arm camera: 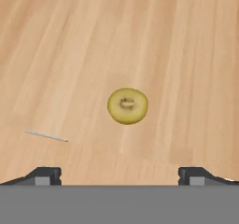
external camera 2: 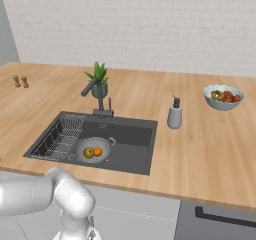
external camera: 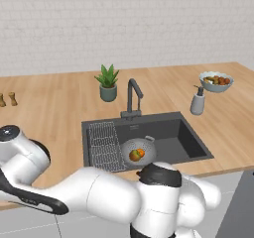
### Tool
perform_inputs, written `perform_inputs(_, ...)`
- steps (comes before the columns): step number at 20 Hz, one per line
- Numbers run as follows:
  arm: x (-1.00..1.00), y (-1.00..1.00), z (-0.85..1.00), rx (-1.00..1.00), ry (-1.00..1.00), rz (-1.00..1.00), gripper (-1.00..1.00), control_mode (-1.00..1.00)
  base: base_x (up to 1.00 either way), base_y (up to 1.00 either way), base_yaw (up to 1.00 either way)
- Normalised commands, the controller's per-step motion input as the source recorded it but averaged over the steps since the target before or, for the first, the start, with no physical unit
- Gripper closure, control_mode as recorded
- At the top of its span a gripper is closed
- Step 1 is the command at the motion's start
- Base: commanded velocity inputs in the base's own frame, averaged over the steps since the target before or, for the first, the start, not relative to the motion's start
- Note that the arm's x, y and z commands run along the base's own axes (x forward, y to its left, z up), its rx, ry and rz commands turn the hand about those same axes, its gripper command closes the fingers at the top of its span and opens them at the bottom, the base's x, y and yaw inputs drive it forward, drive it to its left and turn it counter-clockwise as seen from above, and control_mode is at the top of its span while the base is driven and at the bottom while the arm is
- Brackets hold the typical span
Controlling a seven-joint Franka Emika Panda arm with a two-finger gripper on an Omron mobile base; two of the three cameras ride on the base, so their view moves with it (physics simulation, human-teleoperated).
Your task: Put the colander in the sink, put the kiwi, tangerine, apple in the colander, and turn on the sink faucet and pour water over the colander.
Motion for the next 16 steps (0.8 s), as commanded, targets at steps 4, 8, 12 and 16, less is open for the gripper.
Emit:
perform_inputs(4, 0.52, 0.40, -0.29, -0.04, -0.02, -0.01, -1.00, -1.00, 0.00, 0.00, 0.00)
perform_inputs(8, 0.16, 0.07, -0.31, 0.00, 0.00, 0.00, -1.00, -1.00, 0.00, 0.00, 0.00)
perform_inputs(12, 0.13, -0.09, -0.45, 0.02, 0.00, 0.01, -1.00, -1.00, 0.00, 0.00, 0.00)
perform_inputs(16, 0.00, -0.36, -0.61, 0.06, 0.00, 0.00, -1.00, -1.00, 0.00, 0.00, 0.00)
